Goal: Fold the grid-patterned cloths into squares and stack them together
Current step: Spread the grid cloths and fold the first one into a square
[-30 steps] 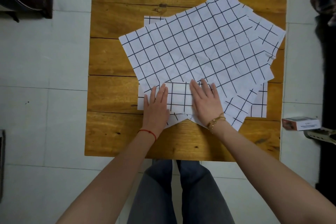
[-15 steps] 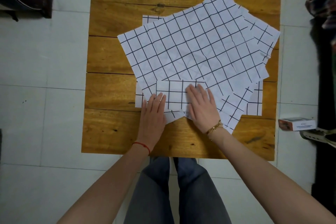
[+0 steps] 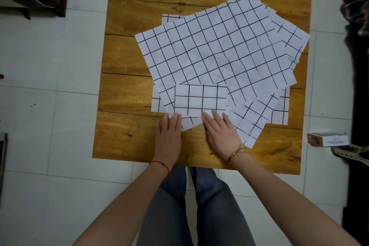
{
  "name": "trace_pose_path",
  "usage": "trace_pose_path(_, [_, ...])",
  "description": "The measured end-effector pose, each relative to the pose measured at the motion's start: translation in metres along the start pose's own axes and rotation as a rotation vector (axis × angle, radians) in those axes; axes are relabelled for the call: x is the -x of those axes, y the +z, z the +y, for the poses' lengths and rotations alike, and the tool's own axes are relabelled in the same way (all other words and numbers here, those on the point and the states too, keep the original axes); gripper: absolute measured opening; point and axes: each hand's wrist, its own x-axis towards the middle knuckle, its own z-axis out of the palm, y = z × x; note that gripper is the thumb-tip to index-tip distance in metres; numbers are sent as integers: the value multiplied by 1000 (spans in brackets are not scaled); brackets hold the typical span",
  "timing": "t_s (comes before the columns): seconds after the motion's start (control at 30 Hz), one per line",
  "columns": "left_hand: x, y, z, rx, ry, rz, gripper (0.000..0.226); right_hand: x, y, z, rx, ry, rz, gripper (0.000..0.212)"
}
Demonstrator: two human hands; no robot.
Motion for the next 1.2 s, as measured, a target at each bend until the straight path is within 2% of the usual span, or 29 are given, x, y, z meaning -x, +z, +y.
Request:
trace_pose_path(0.2, [-2,-1,6,14,-18,-4,64,30,5,42,-14,36,47,53])
trace_pose_path(0.3, [-3,-2,6,50,-28,4,61,22,-2,40,-94,50,148,48])
trace_pose_path(0.43, [-11,-9,7,252,-122,155,42,-9,-29,37,-242,126,391,32])
trace_pose_path(0.53, [-22,-19,12,413,-252,249,25,-43,-50,41,-287,218,456,24])
trace_pose_path(0.67, [-40,-25,18,475,-421,181,28,-86,-67,55,-297,263,365,18])
trace_pose_path(0.87, [-52,-20,29,452,-539,135,45,-118,-79,64,-256,160,181,22])
trace_pose_path(1.07, [-53,-18,35,525,-607,176,47,-129,-80,61,-338,102,31,18])
trace_pose_path(1.2, [-52,-19,35,567,-606,190,41,-128,-83,54,-617,95,-31,15])
